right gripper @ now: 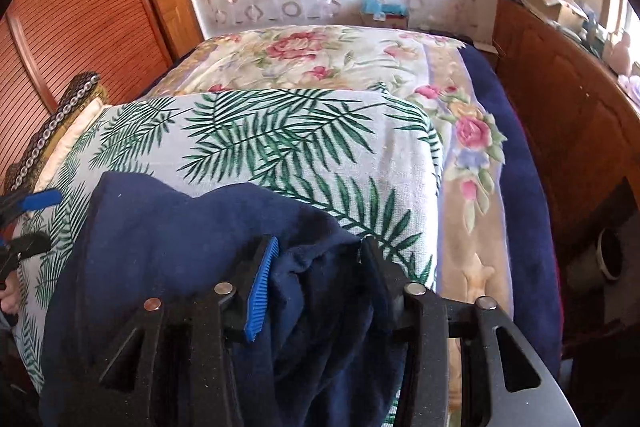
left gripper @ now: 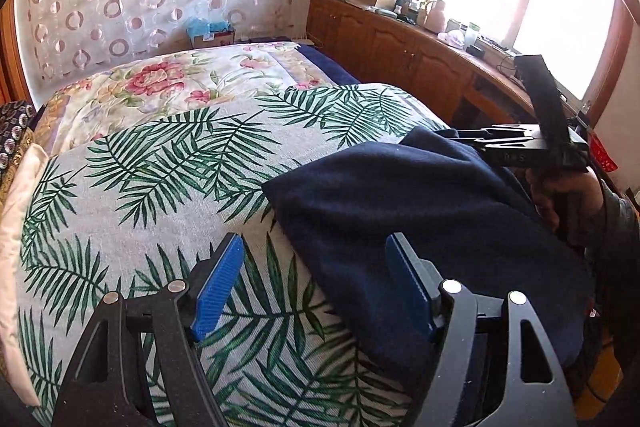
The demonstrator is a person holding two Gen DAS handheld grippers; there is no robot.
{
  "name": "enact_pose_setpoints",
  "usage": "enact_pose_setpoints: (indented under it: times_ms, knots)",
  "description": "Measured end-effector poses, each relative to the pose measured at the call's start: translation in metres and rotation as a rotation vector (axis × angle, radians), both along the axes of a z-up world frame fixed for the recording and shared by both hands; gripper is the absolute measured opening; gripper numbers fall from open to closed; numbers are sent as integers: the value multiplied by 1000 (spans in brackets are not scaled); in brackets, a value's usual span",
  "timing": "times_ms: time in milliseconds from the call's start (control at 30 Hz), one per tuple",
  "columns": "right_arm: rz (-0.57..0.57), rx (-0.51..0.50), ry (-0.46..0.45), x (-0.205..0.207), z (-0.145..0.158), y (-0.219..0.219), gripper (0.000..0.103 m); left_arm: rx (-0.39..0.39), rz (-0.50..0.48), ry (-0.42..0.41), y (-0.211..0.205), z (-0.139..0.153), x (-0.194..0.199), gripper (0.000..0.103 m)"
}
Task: Fold small clothes
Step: 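Grasp the shirt with the right gripper while the left gripper grasps its other end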
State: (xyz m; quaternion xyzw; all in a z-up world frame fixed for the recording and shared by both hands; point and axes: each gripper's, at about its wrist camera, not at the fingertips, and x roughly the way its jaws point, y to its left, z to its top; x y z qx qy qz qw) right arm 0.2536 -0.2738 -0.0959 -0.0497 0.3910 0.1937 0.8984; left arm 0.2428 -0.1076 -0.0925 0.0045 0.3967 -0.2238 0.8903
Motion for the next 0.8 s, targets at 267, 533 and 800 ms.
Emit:
enact_pose_setpoints:
  times_ms: [267, 533, 800]
  knots:
    - [-29, 25, -219, -48, 39, -20, 10, -16, -21, -4, -2, 3, 5, 75]
    - [-85, -64, -103, -42, 12, -27, 10, -7, -12, 27, -4, -3, 25, 75]
    - [-137, -67, -60, -33, -9, -23, 37, 8, -25, 30, -10, -1, 35, 74]
